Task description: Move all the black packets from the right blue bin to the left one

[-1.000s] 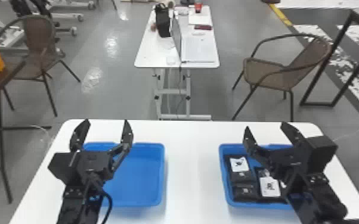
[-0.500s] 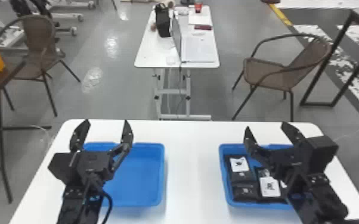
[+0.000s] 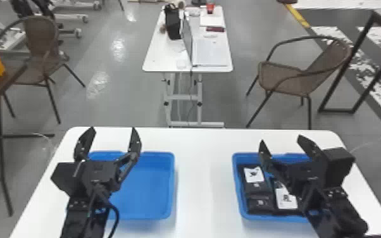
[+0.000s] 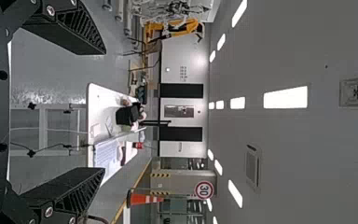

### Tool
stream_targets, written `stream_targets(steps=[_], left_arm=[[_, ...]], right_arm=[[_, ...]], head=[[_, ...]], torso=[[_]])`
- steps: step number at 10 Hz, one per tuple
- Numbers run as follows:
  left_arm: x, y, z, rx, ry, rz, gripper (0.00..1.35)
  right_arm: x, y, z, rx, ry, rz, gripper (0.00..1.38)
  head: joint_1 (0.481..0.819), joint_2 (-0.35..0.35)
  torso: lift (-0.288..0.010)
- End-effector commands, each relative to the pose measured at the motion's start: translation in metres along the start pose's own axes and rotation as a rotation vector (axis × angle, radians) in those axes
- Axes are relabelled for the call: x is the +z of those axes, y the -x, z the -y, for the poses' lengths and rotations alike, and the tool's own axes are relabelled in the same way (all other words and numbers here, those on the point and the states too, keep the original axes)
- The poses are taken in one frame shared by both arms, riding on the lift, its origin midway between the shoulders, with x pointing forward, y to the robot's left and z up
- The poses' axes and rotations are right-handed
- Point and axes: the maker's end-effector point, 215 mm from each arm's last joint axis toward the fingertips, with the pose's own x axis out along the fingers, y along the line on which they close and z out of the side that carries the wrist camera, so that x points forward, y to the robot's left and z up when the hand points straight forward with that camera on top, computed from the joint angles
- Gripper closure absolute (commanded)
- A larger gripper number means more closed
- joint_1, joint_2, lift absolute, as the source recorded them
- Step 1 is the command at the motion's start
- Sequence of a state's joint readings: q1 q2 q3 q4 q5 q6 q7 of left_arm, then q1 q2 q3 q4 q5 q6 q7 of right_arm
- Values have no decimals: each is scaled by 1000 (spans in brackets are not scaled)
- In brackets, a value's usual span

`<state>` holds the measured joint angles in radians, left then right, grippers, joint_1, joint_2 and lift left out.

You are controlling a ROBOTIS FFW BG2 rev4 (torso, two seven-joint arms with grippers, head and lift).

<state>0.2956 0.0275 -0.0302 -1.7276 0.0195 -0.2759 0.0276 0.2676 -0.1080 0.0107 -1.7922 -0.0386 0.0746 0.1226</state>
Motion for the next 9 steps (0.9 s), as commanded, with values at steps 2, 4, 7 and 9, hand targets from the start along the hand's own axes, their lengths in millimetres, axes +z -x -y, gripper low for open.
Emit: stream_targets(steps=[2, 4, 7, 9], left_arm=[[-2, 1, -2, 4, 5, -4, 136], [-1, 2, -2, 4, 5, -2, 134], [-2, 2, -4, 11, 9, -5, 130], [-6, 3, -3, 14, 16, -21, 136]], right_arm=[[-49, 3, 9, -15, -19, -99, 117], [-95, 6, 16, -5, -54, -189, 124], [-146, 8, 23, 11, -105, -296, 124], [-172, 5, 27, 0, -137, -343, 124]], head=[[695, 0], [695, -8], [695, -25], [695, -31]], torso=[[0], [0], [0], [0]])
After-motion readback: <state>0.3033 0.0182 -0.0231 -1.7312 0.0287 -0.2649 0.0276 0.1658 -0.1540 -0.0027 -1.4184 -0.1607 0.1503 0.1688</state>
